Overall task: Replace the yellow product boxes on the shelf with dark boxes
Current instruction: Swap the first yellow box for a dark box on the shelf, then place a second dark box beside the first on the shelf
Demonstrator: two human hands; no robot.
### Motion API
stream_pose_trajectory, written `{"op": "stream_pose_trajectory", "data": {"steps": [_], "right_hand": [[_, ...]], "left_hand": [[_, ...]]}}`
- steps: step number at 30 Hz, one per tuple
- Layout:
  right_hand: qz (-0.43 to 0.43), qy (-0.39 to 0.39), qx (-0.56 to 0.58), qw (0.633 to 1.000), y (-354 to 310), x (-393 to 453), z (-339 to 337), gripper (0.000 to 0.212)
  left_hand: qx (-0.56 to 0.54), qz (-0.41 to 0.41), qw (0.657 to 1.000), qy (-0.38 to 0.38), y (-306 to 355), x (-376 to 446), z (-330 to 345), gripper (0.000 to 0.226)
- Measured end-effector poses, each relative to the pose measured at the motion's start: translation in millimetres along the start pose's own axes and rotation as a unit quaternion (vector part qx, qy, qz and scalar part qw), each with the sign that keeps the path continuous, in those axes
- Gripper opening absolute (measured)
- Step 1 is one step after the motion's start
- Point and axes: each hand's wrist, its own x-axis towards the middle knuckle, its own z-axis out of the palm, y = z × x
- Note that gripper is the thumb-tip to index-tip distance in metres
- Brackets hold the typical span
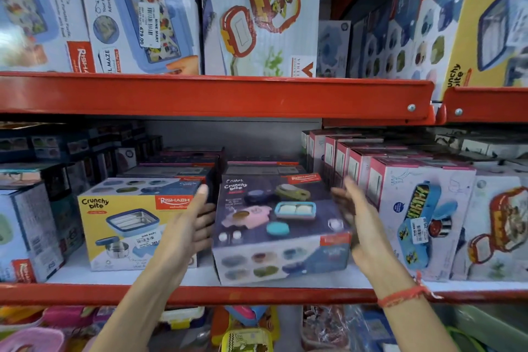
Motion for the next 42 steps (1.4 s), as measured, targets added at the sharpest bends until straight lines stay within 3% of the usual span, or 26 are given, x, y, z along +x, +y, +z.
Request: {"op": "stream_pose_trajectory", "data": {"steps": [3,8,17,23,27,29,32,35,39,41,42], "right_hand": [[-0.047,-0.020,-0.042,0.998,5,0,2,0.028],[-0.122,-0.017,-0.068,0.990,27,-2,-6,0.047],[-0.168,0.023,-0.150,0.974,56,-15,-10,0.039],[-0.207,0.079,-0.250,0.943,55,-31,4,0.049],[-0.312,0.167,-0.312,0.882,60,-55,35,0.046],[-0.338,0.124,-0.262,0.895,57,-71,63,0.032],[-0.283,-0.001,-0.227,0.932,52,-89,114,0.020],[-0.121,-0.129,-0.201,0.964,53,-99,163,0.042],[0.068,-0.122,-0.205,0.969,67,-97,208,0.075],[0.111,-0.094,-0.166,0.975,72,-89,219,0.072],[0.127,-0.088,-0.145,0.977,71,-86,224,0.060]], "left_hand": [[0.021,0.066,0.998,0.003,0,-5,11,0.035],[0.028,0.124,0.991,0.049,-19,-4,14,0.054],[0.079,0.158,0.978,0.115,-49,-5,22,0.054],[0.147,0.192,0.966,0.093,-53,-11,17,0.055],[0.182,0.262,0.941,0.118,-44,-31,-10,0.039],[0.193,0.306,0.916,0.173,-33,-37,-37,0.031],[0.164,0.347,0.886,0.261,-11,-37,-84,0.029],[0.112,0.289,0.904,0.295,8,-32,-125,0.033],[0.094,0.054,0.970,0.215,16,-10,-161,0.061],[0.044,-0.031,0.986,0.155,16,-2,-172,0.076],[0.027,-0.046,0.990,0.128,15,1,-177,0.083]]}}
